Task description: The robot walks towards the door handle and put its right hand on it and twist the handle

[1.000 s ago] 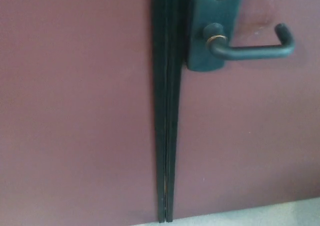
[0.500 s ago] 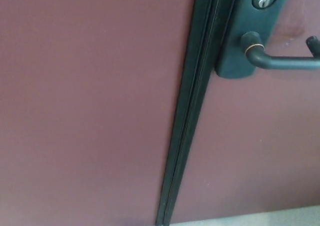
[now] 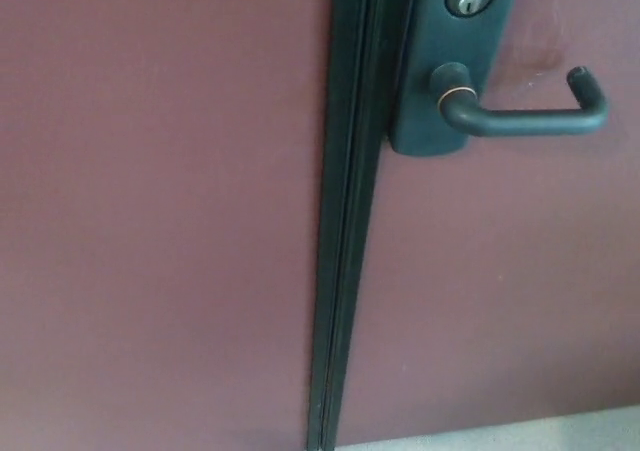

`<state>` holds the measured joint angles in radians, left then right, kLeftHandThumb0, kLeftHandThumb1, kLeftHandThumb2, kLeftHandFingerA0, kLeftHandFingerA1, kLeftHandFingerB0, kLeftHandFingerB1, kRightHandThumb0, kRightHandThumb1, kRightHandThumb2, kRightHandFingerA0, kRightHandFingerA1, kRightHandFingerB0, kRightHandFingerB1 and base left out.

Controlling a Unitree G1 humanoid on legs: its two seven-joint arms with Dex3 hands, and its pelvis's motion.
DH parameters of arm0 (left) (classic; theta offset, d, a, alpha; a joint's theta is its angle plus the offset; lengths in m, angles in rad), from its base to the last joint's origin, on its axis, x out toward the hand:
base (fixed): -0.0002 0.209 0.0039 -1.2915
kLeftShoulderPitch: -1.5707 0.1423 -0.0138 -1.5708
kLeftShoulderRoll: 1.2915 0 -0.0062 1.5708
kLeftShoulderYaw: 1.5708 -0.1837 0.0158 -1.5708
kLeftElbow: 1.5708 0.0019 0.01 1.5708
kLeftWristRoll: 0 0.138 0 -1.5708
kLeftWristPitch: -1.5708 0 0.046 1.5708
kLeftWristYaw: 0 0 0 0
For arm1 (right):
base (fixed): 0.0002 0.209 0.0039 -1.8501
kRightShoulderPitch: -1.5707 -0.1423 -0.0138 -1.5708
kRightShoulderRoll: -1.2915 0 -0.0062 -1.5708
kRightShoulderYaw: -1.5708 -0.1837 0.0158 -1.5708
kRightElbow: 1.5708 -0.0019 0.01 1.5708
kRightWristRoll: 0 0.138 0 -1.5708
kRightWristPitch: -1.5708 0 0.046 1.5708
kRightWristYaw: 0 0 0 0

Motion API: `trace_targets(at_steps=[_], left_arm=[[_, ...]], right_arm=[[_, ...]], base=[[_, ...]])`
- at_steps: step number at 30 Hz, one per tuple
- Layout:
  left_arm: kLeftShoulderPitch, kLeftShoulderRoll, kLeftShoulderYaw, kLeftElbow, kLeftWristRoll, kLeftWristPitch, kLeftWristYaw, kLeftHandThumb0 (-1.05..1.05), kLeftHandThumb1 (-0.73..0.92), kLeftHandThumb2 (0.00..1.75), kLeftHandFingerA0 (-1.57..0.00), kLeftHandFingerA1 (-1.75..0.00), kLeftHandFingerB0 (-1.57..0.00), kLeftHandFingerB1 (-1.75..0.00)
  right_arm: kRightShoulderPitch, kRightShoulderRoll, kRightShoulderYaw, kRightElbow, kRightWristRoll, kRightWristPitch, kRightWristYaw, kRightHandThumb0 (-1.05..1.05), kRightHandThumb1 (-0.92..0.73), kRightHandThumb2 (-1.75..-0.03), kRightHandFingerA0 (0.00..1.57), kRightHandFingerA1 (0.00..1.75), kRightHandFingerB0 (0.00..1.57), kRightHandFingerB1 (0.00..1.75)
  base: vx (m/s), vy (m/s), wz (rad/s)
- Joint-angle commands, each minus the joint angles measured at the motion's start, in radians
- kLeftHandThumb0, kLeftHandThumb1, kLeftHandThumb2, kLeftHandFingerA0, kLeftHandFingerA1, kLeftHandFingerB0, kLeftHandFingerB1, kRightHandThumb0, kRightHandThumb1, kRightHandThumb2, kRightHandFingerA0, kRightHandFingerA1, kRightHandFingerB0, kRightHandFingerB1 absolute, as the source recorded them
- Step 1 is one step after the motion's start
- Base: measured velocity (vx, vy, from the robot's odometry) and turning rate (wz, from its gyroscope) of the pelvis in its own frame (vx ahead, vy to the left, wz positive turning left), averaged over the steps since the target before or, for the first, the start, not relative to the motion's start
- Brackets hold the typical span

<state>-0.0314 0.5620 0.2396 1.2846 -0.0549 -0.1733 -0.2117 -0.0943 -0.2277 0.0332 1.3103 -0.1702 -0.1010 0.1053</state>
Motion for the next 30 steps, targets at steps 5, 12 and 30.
trace_targets(at_steps=[5, 12, 30], left_arm=[[0.003, 0.003, -0.007, -0.003, 0.012, -0.002, -0.003, -0.12, 0.65, 0.58, -0.64, -0.48, -0.48, -0.41], [-0.001, 0.004, -0.004, -0.006, 0.005, 0.003, -0.008, -0.12, 0.65, 0.58, -0.63, -0.48, -0.48, -0.41], [-0.018, 0.005, -0.02, -0.001, 0.018, 0.007, -0.003, -0.13, 0.65, 0.58, -0.63, -0.48, -0.48, -0.41]], right_arm=[[0.004, -0.006, -0.002, 0.005, 0.0, 0.016, 0.016, -0.27, -0.71, -0.6, 0.58, 0.46, 0.45, 0.38], [0.001, -0.005, 0.008, 0.001, -0.01, 0.02, 0.029, -0.27, -0.72, -0.61, 0.55, 0.44, 0.45, 0.38], [0.008, -0.004, 0.0, 0.007, -0.012, 0.02, 0.026, -0.28, -0.72, -0.61, 0.55, 0.44, 0.46, 0.38]], base=[[0.0, 0.0, 0.0], [0.0, 0.0, 0.0], [0.0, 0.0, 0.0]])
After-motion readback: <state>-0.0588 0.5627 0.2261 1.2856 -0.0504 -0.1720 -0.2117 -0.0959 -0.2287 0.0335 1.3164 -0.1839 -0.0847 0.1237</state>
